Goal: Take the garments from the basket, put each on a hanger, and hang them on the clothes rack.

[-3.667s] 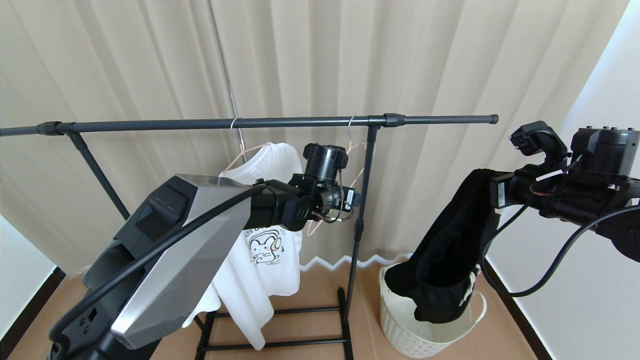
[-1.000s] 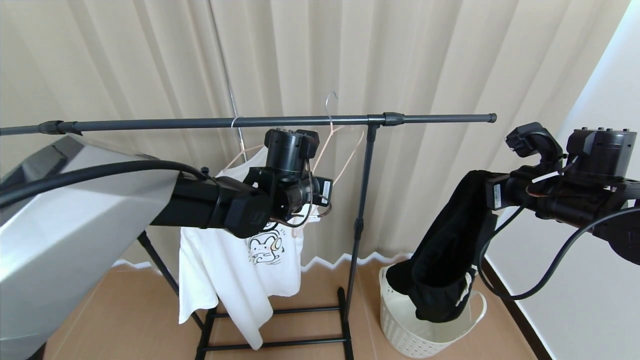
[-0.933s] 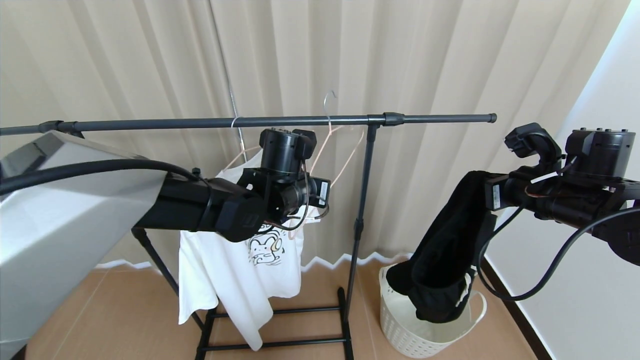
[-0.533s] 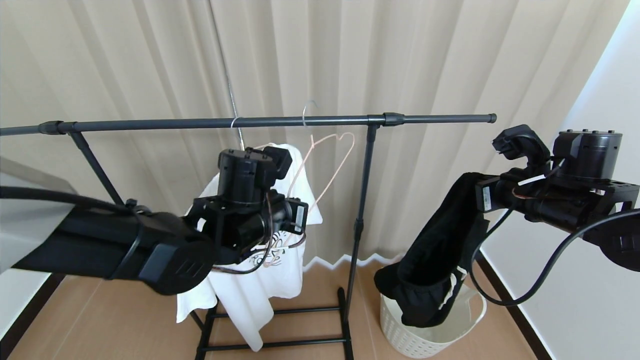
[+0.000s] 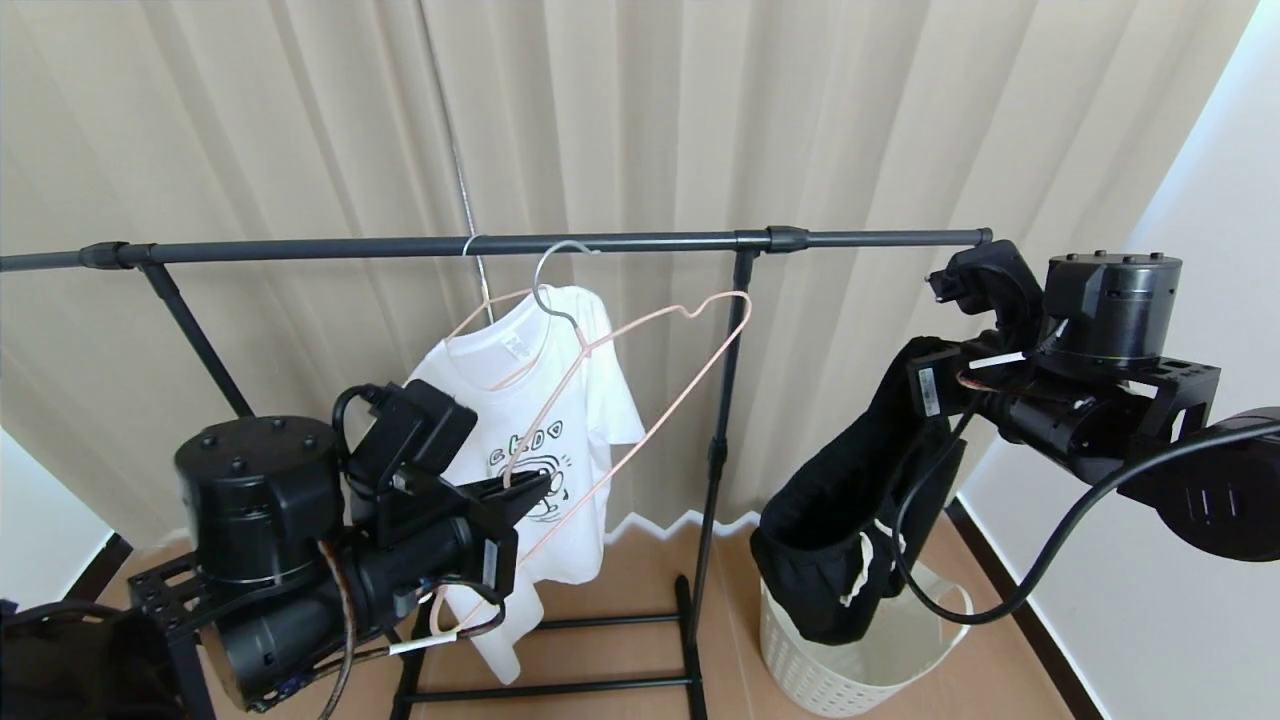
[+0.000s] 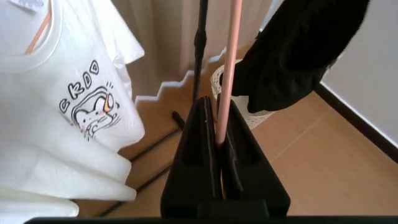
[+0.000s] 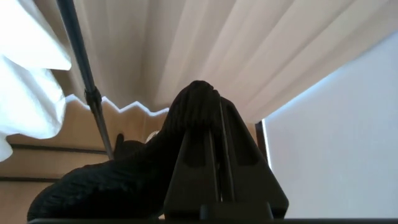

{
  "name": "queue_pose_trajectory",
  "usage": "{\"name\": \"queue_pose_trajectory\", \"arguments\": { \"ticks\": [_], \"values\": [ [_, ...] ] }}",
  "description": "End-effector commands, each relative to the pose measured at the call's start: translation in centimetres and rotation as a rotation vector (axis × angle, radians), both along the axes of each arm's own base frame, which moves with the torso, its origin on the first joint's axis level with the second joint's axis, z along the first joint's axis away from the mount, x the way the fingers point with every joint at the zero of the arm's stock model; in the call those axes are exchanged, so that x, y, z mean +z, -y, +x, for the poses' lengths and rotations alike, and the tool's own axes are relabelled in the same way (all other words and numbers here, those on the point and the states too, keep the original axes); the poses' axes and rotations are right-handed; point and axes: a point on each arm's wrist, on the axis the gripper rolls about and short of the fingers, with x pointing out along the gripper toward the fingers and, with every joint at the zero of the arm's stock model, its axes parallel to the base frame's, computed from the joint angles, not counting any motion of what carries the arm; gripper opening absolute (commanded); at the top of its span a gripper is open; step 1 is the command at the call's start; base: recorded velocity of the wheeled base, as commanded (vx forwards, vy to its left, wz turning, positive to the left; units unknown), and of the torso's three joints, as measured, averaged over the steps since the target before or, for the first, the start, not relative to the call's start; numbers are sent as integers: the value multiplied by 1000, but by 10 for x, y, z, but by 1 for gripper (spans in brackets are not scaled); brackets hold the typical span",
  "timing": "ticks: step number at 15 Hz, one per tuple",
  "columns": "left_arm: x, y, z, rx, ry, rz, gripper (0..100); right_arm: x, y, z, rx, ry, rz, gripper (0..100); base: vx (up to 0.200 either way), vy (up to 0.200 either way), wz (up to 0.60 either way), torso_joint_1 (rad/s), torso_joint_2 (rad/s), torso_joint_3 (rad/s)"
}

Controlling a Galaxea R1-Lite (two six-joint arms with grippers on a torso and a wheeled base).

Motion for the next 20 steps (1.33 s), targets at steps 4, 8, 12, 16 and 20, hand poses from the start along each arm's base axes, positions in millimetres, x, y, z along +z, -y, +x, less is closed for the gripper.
{"name": "queue_pose_trajectory", "arguments": {
  "ticks": [4,8,12,16,20],
  "values": [
    [-32,-4,-13,-101,3,74,0,0,-11,1,-36,8,-20,0,0,0,0,0,0,0],
    [-37,11,-16,-190,2,90,0,-1,-14,0,-28,8,-20,0,0,0,0,0,0,0],
    [-39,31,-12,-252,29,103,0,-1,-19,-2,-12,7,-19,0,0,0,0,0,0,0],
    [-40,43,-9,-275,33,100,0,-1,-21,-4,-5,8,-18,0,0,0,0,0,0,0],
    [-40,42,-12,-280,31,102,0,-11,-21,10,-42,-12,-33,0,0,0,0,0,0,0]
  ]
}}
